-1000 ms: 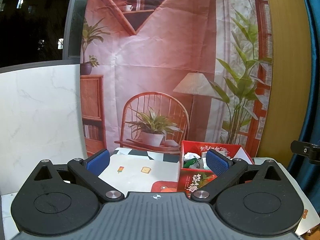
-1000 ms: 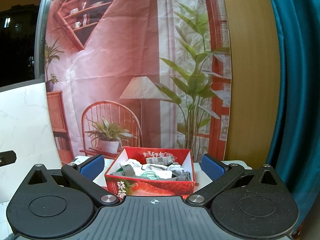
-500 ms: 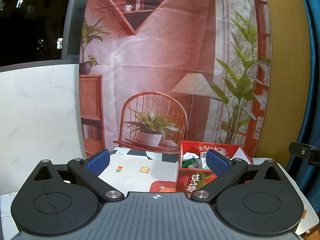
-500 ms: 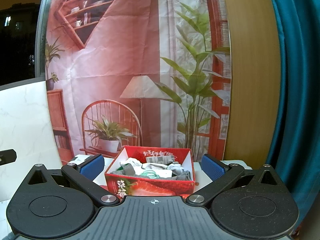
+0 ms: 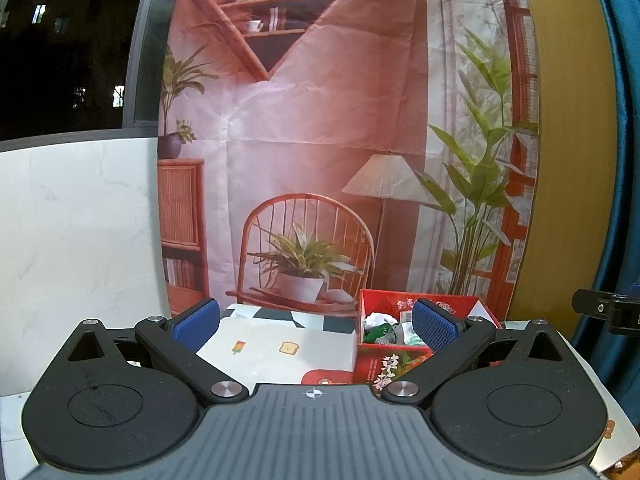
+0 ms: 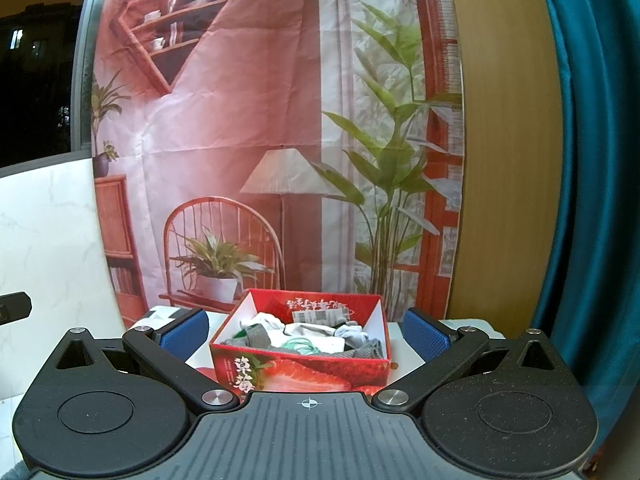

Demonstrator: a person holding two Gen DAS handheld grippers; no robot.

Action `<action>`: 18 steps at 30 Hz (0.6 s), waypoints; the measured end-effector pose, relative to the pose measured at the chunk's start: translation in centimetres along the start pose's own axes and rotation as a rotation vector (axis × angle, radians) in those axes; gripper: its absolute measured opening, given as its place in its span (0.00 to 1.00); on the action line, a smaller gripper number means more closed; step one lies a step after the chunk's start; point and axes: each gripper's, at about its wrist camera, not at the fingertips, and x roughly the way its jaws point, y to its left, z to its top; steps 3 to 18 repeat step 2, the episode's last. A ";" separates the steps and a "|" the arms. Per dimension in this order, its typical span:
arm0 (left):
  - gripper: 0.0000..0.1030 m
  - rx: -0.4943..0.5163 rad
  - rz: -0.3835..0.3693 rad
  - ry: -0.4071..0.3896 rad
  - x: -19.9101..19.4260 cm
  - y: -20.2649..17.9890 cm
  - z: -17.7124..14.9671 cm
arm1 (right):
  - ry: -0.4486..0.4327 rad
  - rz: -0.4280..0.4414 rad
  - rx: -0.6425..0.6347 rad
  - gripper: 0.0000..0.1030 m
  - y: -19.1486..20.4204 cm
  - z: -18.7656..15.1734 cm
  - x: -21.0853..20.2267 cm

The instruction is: Organize soft objects

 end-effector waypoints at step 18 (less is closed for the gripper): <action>1.00 -0.002 -0.003 0.004 0.1 0.1 0.0 | 0.001 -0.001 -0.001 1.00 0.0 0.0 0.0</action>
